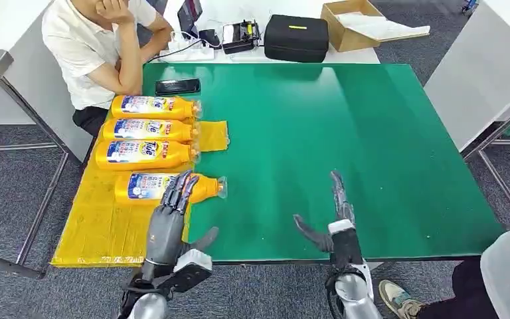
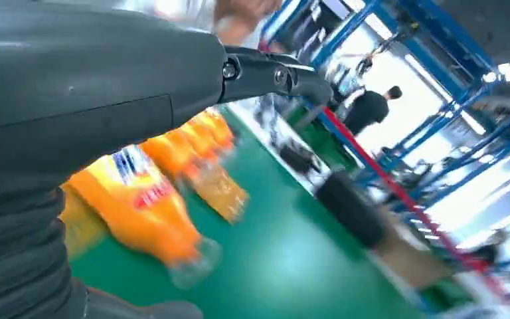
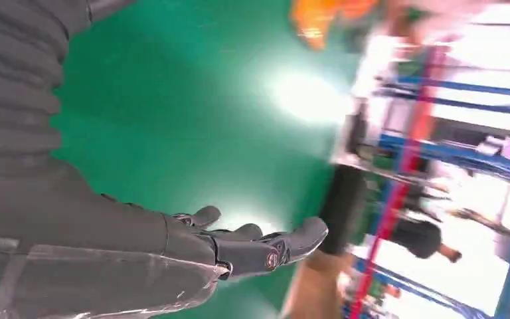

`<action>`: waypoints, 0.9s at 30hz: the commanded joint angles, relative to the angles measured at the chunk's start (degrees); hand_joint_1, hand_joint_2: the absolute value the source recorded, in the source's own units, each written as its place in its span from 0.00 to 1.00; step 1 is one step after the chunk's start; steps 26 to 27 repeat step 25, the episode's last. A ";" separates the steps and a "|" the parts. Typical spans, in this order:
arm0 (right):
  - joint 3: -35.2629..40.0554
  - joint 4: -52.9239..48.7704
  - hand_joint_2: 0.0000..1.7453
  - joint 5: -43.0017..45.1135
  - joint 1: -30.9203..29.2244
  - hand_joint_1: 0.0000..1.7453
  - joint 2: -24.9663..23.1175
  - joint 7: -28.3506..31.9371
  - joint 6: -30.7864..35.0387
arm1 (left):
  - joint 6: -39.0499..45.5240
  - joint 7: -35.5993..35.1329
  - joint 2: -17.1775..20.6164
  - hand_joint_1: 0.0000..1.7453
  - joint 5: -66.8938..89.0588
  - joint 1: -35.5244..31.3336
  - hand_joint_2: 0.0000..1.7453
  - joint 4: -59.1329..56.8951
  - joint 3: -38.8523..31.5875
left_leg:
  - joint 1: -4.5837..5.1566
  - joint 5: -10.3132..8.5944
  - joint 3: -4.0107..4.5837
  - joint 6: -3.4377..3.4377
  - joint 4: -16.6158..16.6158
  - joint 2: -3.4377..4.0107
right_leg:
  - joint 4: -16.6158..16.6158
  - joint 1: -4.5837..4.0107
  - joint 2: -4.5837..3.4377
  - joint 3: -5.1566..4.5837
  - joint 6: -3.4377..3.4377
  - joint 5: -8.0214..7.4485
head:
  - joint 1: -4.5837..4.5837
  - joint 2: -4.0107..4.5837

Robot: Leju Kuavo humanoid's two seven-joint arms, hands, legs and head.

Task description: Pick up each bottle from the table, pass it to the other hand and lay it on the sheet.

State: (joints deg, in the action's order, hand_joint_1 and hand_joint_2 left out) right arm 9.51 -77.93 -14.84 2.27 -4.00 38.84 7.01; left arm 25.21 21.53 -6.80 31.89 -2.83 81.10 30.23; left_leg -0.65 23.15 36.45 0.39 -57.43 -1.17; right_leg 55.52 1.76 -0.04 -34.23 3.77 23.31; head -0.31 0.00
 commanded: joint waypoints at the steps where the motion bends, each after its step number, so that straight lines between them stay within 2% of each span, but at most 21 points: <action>1: 1.39 -9.84 0.00 1.33 9.92 0.00 -6.36 -2.40 5.47 | -4.50 -2.37 -0.68 0.00 -20.54 7.81 1.00 7.83 -0.23 | -0.02 0.17 -0.25 0.00 -0.02 0.10 | 0.00 -0.06 -0.02 0.25 -0.19 0.15 | 0.02 0.00; 2: 4.70 -9.37 1.00 0.55 10.83 0.00 -5.31 -2.59 7.09 | -3.25 -3.19 0.03 0.00 -22.94 8.57 1.00 7.37 0.21 | -0.04 0.25 -0.40 -0.02 0.00 0.18 | -0.02 -0.09 -0.08 0.38 -0.25 0.20 | 0.00 0.00; 4: 6.89 -8.89 1.00 -0.30 11.20 0.00 -4.52 -2.17 9.61 | -0.88 -2.37 0.41 0.00 -21.90 8.67 1.00 6.62 0.83 | -0.04 0.25 -0.42 -0.04 0.03 0.21 | -0.04 -0.09 -0.10 0.39 -0.24 0.18 | 0.02 0.00; 6: 7.11 -8.81 1.00 -0.37 11.29 0.00 -4.55 -2.16 9.84 | -0.80 -2.36 0.42 0.00 -21.88 8.66 1.00 6.51 0.90 | -0.01 0.17 -0.21 -0.09 0.04 0.11 | -0.02 -0.05 -0.03 0.17 -0.18 0.13 | 0.00 0.00; 13: 7.75 -8.93 1.00 -0.46 10.57 0.00 -3.54 -2.52 10.94 | -0.09 -2.66 0.22 0.00 -21.79 8.17 1.00 6.52 0.99 | -0.04 0.21 -0.30 -0.07 0.02 0.14 | -0.02 -0.07 -0.04 0.26 -0.28 0.20 | 0.02 0.00; 14: 9.17 -8.73 1.00 -6.43 10.43 0.00 -2.71 -2.42 15.28 | 0.17 -2.75 0.07 0.00 -22.00 8.13 1.00 6.58 0.98 | -0.03 0.15 -0.20 -0.08 0.04 0.09 | -0.03 -0.05 -0.01 0.15 -0.23 0.15 | 0.02 0.00; 17: 12.06 -9.61 1.00 -6.43 9.73 0.00 -1.49 -2.89 17.16 | 0.12 -0.84 -0.09 0.00 -23.20 7.83 1.00 7.23 1.09 | -0.06 0.26 -0.37 -0.08 -0.01 0.17 | -0.01 -0.10 -0.06 0.33 -0.32 0.23 | 0.02 0.00; 21: 14.24 -7.87 1.00 -6.95 7.99 0.00 -1.45 -3.50 19.77 | -3.52 1.71 -0.06 0.00 -30.67 7.49 1.00 7.04 0.02 | -0.06 0.26 -0.40 -0.08 0.00 0.22 | -0.02 -0.10 -0.10 0.34 -0.32 0.21 | 0.02 0.00; 24: 16.11 -5.26 1.00 -7.73 6.32 0.00 -1.63 -3.05 22.79 | -14.66 -0.17 -0.26 0.00 -47.46 7.91 1.00 5.69 -2.05 | -0.05 0.23 -0.40 -0.08 0.04 0.24 | -0.06 -0.10 -0.13 0.34 -0.30 0.16 | 0.02 0.00; 27: 16.41 -4.84 1.00 -6.34 5.93 0.00 -2.22 -2.65 24.17 | -12.75 1.61 0.04 0.00 -45.43 7.85 1.00 5.30 -1.87 | -0.04 0.17 -0.34 -0.08 0.08 0.25 | -0.08 -0.07 -0.15 0.25 -0.26 0.11 | 0.00 0.00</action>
